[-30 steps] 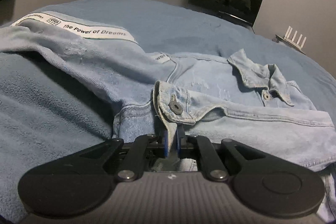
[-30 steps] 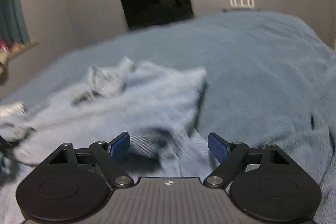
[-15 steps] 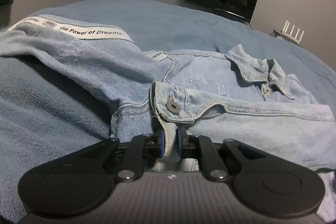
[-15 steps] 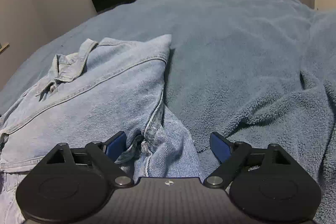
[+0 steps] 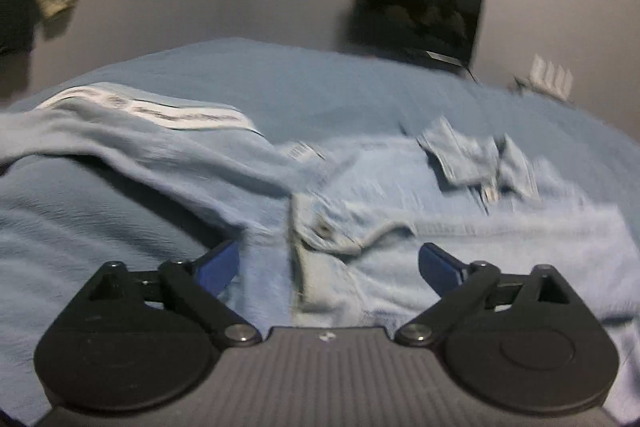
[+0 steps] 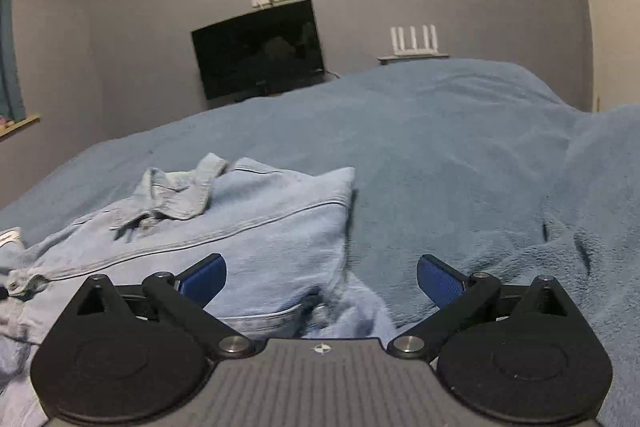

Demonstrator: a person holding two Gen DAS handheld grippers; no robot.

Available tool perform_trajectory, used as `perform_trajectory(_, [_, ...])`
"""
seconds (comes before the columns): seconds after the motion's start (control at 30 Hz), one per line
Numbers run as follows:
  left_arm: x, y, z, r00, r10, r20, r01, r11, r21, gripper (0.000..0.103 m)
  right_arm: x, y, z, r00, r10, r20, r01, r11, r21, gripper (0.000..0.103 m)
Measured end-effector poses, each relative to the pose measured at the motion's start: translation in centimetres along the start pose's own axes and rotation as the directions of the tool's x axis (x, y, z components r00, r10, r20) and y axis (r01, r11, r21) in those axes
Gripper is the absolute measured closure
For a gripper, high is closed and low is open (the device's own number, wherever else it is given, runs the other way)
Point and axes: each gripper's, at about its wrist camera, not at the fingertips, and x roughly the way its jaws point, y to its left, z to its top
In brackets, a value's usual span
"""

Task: Fold large clothes
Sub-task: 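Grasp the other taped sleeve cuff with the left tool and lift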

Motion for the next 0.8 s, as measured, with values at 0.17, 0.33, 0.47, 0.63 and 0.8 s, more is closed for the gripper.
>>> perform_trajectory(0.17, [-2.2,5.7,3.6,0.994,0.097,0.038,-0.091,0.986,-0.141,0.001,-1.3,2.6,-1.0,0.997,-0.026,0.069,0.034,0.993,-0.113,0.0])
perform_trajectory(0.33, [-2.2,15.1,6.4,0.98,0.199,0.01,-0.18,0.905,-0.385,0.001,-1.9,4.5,-2.0,0.979,0.196,-0.056,-0.201,0.973,-0.114,0.0])
perform_trajectory(0.47, [-1.2,22.9,7.6,0.964,0.264,-0.021,-0.236,0.82,-0.522,0.001,-1.4,6.2,-3.0,0.958,0.261,-0.123,-0.274,0.955,-0.109,0.0])
perform_trajectory(0.63, [0.1,31.5,7.4,0.968,0.251,-0.029,-0.203,0.706,-0.679,0.002,0.4,7.6,-3.9,0.948,0.264,-0.181,-0.29,0.947,-0.138,0.0])
perform_trajectory(0.8, [1.5,36.6,5.5,0.983,0.182,0.004,-0.108,0.598,-0.795,0.021,1.6,7.2,-4.7,0.942,0.249,-0.226,-0.275,0.957,-0.09,0.001])
